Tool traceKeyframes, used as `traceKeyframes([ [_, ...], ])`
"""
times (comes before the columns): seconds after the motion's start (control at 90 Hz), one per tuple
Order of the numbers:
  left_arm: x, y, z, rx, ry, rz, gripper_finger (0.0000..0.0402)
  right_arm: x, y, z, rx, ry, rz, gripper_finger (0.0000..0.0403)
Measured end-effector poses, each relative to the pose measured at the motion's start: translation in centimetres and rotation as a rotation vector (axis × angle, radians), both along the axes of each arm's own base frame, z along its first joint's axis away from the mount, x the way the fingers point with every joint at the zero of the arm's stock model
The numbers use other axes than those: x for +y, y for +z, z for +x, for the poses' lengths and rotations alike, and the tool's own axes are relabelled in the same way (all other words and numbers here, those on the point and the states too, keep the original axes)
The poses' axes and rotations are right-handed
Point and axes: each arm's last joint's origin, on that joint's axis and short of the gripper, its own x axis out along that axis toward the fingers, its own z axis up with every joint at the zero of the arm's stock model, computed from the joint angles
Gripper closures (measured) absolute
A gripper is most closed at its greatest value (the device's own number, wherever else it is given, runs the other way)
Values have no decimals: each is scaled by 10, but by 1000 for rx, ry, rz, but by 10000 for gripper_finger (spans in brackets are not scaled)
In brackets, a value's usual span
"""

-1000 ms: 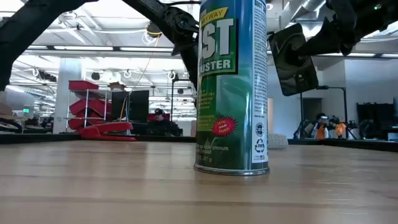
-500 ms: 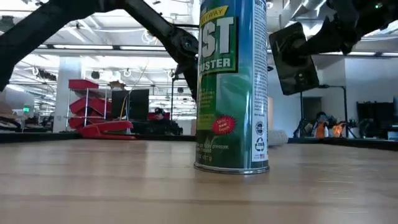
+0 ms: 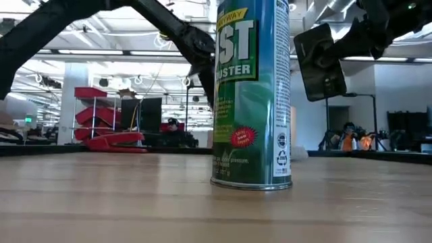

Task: Apply microfiber cloth
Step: Wipe the back of the black phone with the white microfiber cloth

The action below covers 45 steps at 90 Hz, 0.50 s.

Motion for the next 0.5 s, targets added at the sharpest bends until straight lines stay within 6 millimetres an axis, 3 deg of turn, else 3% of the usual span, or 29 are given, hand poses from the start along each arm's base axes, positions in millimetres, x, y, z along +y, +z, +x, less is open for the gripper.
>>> traceKeyframes([
  [0.333, -38, 112, -30, -267, -22, -3, 401, -2, 2, -8, -10, -8, -1, 389],
  [0.5, -65, 150, -43, -400, -56, -14, 401, -1, 5, -5, -40, -2, 8, 389],
])
